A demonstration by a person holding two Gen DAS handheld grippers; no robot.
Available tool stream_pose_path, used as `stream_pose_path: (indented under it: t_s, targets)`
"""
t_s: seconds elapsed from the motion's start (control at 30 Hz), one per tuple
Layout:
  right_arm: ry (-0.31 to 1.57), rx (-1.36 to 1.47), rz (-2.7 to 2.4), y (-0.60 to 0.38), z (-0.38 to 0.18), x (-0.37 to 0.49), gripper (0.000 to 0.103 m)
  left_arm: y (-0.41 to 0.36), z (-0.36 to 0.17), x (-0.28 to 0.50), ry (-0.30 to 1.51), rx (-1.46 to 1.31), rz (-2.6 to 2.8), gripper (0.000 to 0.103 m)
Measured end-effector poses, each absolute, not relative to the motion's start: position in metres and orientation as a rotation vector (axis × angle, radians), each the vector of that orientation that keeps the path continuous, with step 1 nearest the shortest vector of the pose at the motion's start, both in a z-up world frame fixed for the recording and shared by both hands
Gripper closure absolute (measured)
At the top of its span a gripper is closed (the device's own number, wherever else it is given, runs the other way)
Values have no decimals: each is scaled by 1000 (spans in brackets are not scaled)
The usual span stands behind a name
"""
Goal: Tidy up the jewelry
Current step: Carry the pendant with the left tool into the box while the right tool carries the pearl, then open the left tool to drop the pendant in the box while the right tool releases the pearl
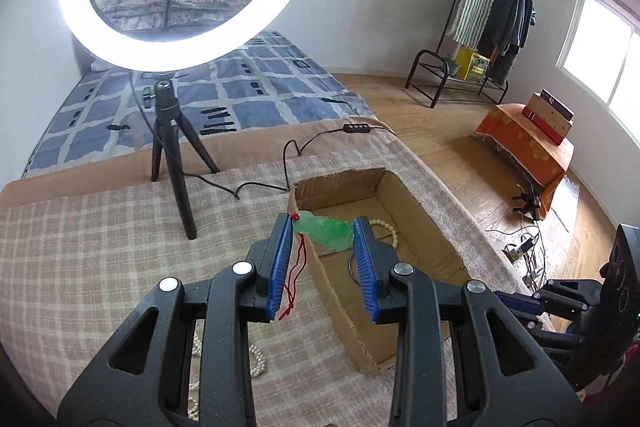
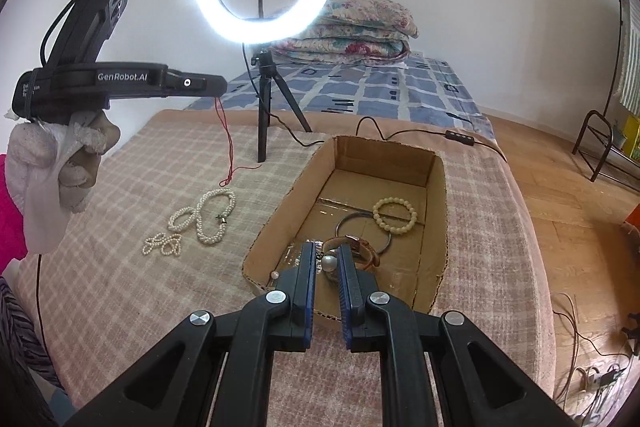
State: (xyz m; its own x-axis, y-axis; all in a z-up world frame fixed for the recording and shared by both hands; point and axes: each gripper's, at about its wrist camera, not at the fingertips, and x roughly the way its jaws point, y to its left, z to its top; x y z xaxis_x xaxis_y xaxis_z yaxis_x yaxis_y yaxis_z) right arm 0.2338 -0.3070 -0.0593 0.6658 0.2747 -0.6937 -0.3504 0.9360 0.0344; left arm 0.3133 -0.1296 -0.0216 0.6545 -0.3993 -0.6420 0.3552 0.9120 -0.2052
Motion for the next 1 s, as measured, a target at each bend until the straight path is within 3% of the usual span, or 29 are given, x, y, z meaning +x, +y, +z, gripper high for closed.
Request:
stream_pose_path:
  t_s: [1.0]
  targets:
    - [862,-71,317,-328,-103,273,94,-212,-79,390,851,-64,-435,72]
